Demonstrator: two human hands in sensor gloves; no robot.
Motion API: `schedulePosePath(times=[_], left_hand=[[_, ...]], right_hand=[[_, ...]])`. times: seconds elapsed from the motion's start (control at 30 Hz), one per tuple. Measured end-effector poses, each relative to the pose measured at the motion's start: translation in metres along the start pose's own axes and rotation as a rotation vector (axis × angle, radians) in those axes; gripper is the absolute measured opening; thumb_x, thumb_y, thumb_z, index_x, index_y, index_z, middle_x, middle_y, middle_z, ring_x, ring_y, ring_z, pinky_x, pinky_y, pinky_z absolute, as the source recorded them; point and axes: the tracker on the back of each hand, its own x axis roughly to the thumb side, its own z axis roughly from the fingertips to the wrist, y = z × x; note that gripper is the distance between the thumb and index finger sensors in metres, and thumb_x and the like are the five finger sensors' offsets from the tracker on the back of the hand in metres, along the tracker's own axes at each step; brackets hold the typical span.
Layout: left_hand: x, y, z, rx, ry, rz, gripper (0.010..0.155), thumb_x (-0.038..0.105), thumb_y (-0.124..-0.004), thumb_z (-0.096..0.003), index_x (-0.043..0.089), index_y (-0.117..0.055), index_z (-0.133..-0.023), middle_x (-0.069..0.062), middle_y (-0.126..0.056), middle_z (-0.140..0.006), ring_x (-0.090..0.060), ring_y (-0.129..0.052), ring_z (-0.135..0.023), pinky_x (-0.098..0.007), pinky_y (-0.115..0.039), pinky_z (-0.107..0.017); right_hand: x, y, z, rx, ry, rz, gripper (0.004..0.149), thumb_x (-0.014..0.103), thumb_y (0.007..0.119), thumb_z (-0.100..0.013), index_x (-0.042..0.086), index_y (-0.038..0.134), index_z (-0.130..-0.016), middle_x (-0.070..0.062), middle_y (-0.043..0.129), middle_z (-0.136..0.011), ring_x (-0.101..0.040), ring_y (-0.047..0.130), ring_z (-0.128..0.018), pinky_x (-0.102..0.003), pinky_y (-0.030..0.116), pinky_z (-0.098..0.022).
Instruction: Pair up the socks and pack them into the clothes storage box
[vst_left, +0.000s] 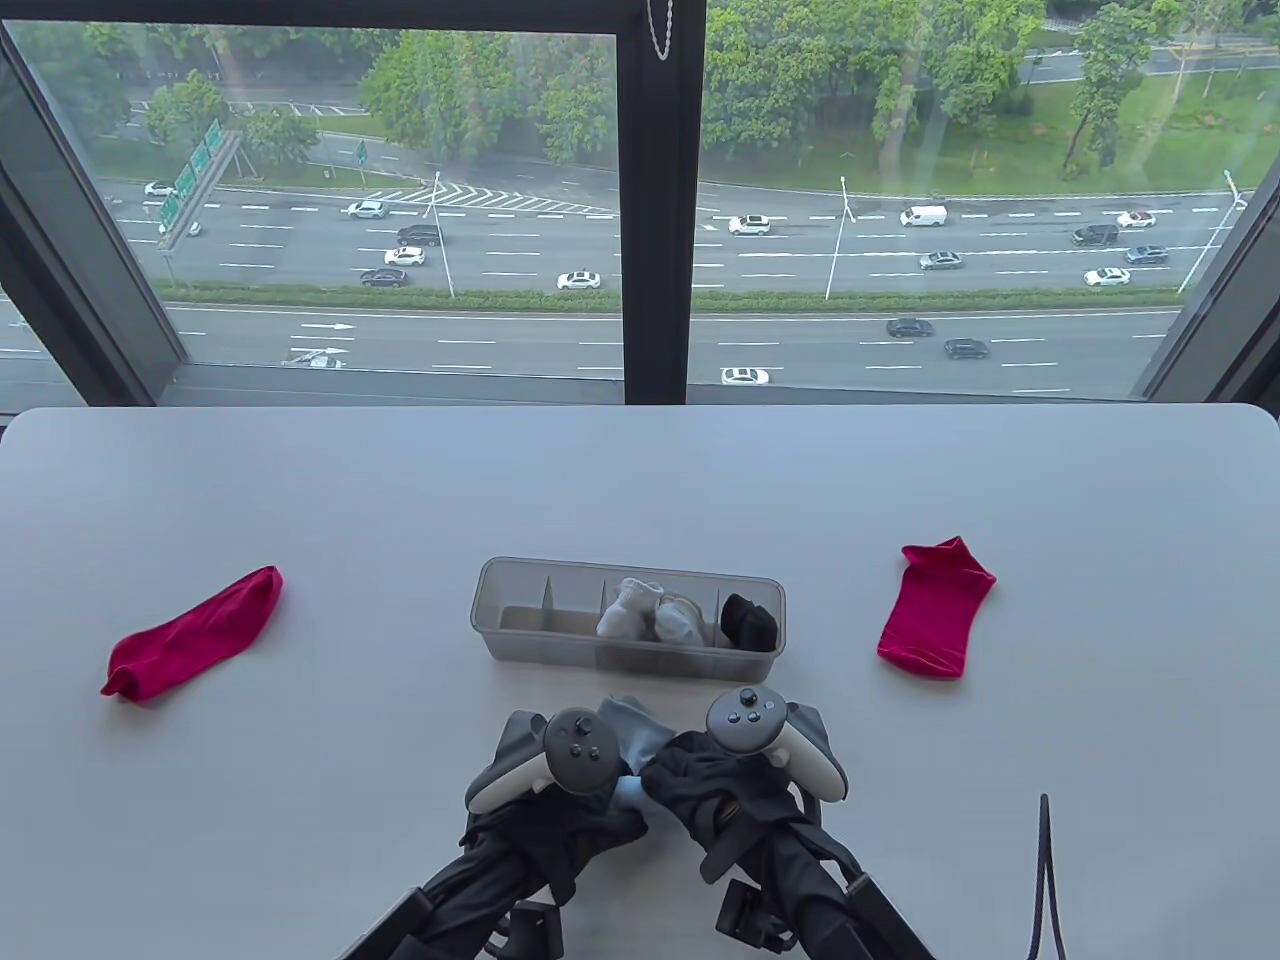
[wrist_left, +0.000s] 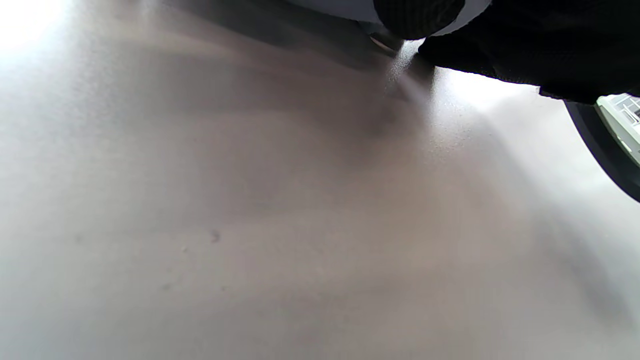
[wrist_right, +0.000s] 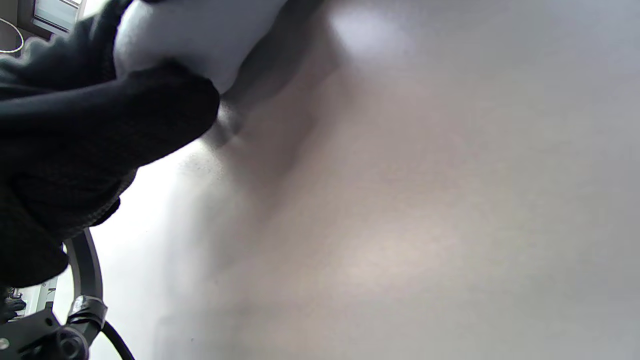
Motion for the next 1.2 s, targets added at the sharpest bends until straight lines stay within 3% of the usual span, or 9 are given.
schedulePosePath(times=[0.13, 0.23, 0.37, 0.5, 0.7, 0.93, 1.03, 1.1, 1.2], left_hand=[[-0.002, 0.007, 0.004, 0.082, -0.021, 0.044, 0.050, 0.035, -0.064, -0.0580, 0.009, -0.058, -0.100, -0.031, -0.043, -0.113, -0.057, -0.034, -0.106, -0.078, -0.030, -0.071], [-0.006, 0.008, 0.005, 0.064, -0.030, 0.083, 0.049, 0.035, -0.058, -0.0587, 0.006, -0.062, -0.098, -0.029, -0.044, -0.113, -0.056, -0.032, -0.107, -0.078, -0.026, -0.071], [-0.004, 0.004, 0.003, 0.000, -0.042, 0.064, 0.051, 0.036, -0.051, -0.0588, 0.000, -0.054, -0.094, -0.030, -0.029, -0.113, -0.057, -0.016, -0.105, -0.078, -0.018, -0.069], [0.000, 0.008, 0.004, 0.075, -0.017, 0.006, 0.061, 0.041, -0.067, -0.0552, 0.007, -0.042, -0.100, -0.029, -0.016, -0.115, -0.057, -0.005, -0.104, -0.077, -0.013, -0.070], [0.003, 0.014, 0.008, 0.112, -0.048, 0.008, 0.048, 0.034, -0.064, -0.0567, 0.001, -0.066, -0.092, -0.031, -0.036, -0.116, -0.056, -0.019, -0.107, -0.077, -0.019, -0.071], [0.005, 0.015, 0.009, 0.100, -0.053, -0.026, 0.048, 0.038, -0.072, -0.0533, 0.005, -0.061, -0.087, -0.031, -0.031, -0.116, -0.057, -0.018, -0.107, -0.077, -0.018, -0.072], [0.005, 0.018, 0.011, 0.110, -0.071, -0.020, 0.044, 0.039, -0.073, -0.0529, 0.005, -0.069, -0.081, -0.030, -0.046, -0.114, -0.056, -0.032, -0.108, -0.077, -0.024, -0.073], [0.003, 0.020, 0.012, 0.114, -0.076, 0.006, 0.043, 0.040, -0.072, -0.0538, 0.005, -0.072, -0.079, -0.029, -0.052, -0.112, -0.056, -0.036, -0.107, -0.077, -0.026, -0.072], [0.005, 0.018, 0.014, 0.172, -0.053, -0.031, 0.062, 0.041, -0.071, -0.0536, 0.001, -0.056, -0.098, -0.032, -0.035, -0.115, -0.058, -0.024, -0.107, -0.077, -0.022, -0.072]], right_hand=[[0.001, 0.000, 0.000, -0.007, -0.006, 0.005, 0.047, 0.051, 0.044, -0.056, 0.025, 0.055, -0.094, -0.007, 0.013, -0.110, -0.026, -0.008, -0.099, -0.048, -0.002, -0.072], [0.000, 0.002, 0.000, 0.014, -0.020, 0.042, 0.066, 0.059, 0.051, -0.049, 0.038, 0.024, -0.105, -0.007, 0.002, -0.110, -0.028, -0.015, -0.097, -0.048, -0.005, -0.072], [0.003, 0.001, 0.001, -0.027, -0.012, 0.069, 0.047, 0.053, 0.054, -0.052, 0.036, 0.050, -0.096, -0.006, 0.010, -0.111, -0.027, -0.009, -0.100, -0.049, 0.000, -0.075], [0.000, -0.002, 0.001, 0.007, -0.042, -0.048, 0.047, 0.055, 0.048, -0.054, 0.029, 0.057, -0.092, -0.005, 0.012, -0.111, -0.026, -0.009, -0.100, -0.049, -0.002, -0.074], [0.001, -0.003, 0.002, 0.008, -0.052, -0.040, 0.060, 0.058, 0.054, -0.053, 0.036, 0.033, -0.105, -0.007, 0.003, -0.111, -0.029, -0.014, -0.097, -0.049, -0.002, -0.073], [0.003, -0.004, 0.005, 0.004, -0.085, -0.107, 0.047, 0.056, 0.051, -0.057, 0.027, 0.061, -0.092, -0.007, 0.013, -0.112, -0.029, -0.006, -0.100, -0.053, 0.005, -0.075], [0.005, -0.004, 0.007, 0.006, -0.111, -0.105, 0.060, 0.058, 0.055, -0.055, 0.033, 0.036, -0.106, -0.008, 0.004, -0.111, -0.030, -0.013, -0.098, -0.053, 0.001, -0.074], [0.010, -0.005, 0.008, 0.003, -0.128, -0.075, 0.053, 0.057, 0.058, -0.054, 0.040, 0.042, -0.101, -0.007, 0.004, -0.112, -0.029, -0.012, -0.099, -0.053, 0.001, -0.075], [0.011, -0.008, 0.010, -0.017, -0.133, -0.104, 0.046, 0.054, 0.057, -0.057, 0.033, 0.051, -0.097, -0.005, 0.010, -0.112, -0.028, -0.008, -0.101, -0.053, 0.004, -0.076]])
